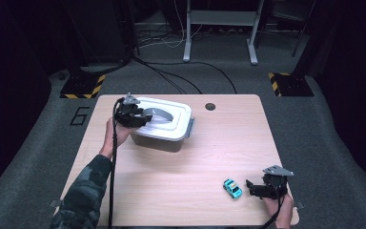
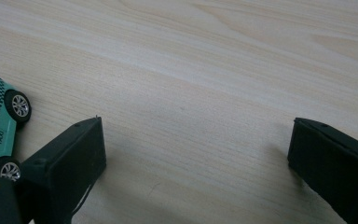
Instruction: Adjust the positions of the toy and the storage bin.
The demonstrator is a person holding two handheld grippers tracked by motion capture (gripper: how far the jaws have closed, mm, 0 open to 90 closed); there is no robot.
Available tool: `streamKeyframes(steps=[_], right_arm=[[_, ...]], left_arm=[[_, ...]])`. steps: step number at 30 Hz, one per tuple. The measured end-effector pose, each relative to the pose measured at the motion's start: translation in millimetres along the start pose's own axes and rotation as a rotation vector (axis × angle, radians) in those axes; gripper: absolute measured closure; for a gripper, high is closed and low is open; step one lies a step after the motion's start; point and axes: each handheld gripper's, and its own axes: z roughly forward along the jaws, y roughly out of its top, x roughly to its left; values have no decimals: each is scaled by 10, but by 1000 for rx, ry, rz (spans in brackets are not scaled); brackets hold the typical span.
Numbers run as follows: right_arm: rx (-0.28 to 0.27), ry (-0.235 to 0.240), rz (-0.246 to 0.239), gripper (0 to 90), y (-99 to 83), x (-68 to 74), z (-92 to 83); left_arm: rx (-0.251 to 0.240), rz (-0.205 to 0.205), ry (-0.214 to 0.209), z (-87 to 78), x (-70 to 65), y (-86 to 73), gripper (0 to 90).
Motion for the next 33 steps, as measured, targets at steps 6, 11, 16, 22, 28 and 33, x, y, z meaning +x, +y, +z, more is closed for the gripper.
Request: streamKeyframes(steps=[6, 11, 16, 22, 28, 33], right_arm=[[0, -1, 0, 33, 0, 0, 0], [0, 0, 0, 33, 0, 0, 0], [0, -1, 0, 33, 0, 0, 0], [0, -1, 0, 33, 0, -1, 0], [0, -1, 0, 34, 0, -1, -1], [0, -1, 1, 34, 0, -1, -1]], left_arm=[[1, 42, -45, 19, -128, 23, 420], [-25, 76, -54, -4, -193, 111, 367], [-17, 110, -83, 39, -195, 237, 279], [18, 146, -113, 169, -181, 311, 239], [44, 179, -92, 198, -206, 312, 341], [45, 202, -70, 161, -249, 294, 398]])
